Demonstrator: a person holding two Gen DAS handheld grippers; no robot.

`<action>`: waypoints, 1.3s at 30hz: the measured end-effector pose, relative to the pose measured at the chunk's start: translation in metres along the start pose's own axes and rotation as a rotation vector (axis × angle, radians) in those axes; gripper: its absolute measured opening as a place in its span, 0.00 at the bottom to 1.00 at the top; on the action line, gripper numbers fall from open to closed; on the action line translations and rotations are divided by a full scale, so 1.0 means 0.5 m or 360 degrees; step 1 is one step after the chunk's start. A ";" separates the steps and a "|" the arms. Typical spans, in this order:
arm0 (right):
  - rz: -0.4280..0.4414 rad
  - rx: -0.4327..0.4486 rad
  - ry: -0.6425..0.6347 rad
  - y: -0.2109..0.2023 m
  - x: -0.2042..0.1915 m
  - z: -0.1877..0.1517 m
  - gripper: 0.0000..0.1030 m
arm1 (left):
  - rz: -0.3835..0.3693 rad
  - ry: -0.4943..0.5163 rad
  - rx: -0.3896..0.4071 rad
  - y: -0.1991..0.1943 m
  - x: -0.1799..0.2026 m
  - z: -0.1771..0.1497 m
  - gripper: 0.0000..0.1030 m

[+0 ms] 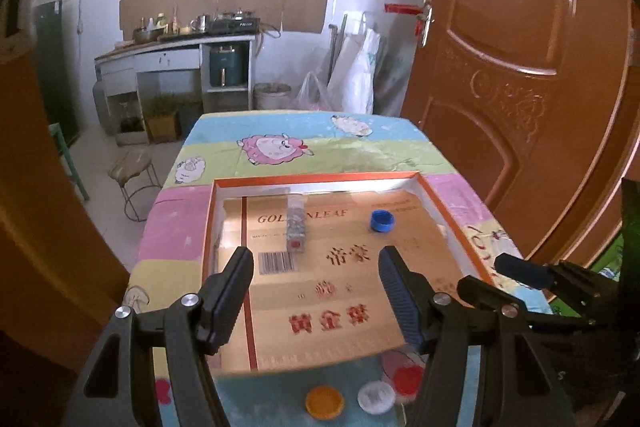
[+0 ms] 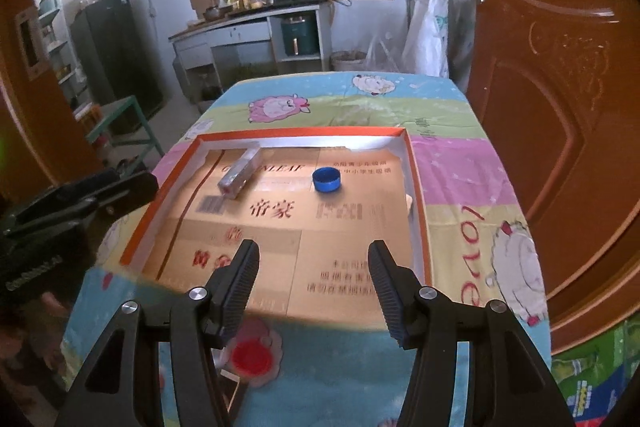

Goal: Organize rigid objects
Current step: 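Lower and release the bottle with the left tool while the right tool releases the blue cap, then move the left tool to the orange cap while the right tool moves to the Hello Kitty box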

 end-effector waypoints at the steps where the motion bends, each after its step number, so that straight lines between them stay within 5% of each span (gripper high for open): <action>1: -0.0007 0.0006 -0.0003 -0.010 -0.002 -0.007 0.57 | 0.0004 0.0008 0.0012 -0.014 0.003 -0.003 0.63; 18: -0.0063 0.0029 -0.0018 -0.142 -0.027 -0.127 0.57 | -0.0028 0.0039 0.0046 -0.167 0.012 -0.113 0.63; 39: -0.0047 -0.0144 0.0001 -0.141 -0.065 -0.280 0.57 | 0.0105 0.0032 -0.0062 -0.169 0.009 -0.251 0.63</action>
Point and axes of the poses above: each gripper's, at about its wrist camera, not at the fingertips, and y roughly the way its jaws point, x to its right, z to its top, the point moved 5 cm from there along y, roughly the way its jaws point, and after that the axes turned 1 degree about y, right-handed, at the moved point
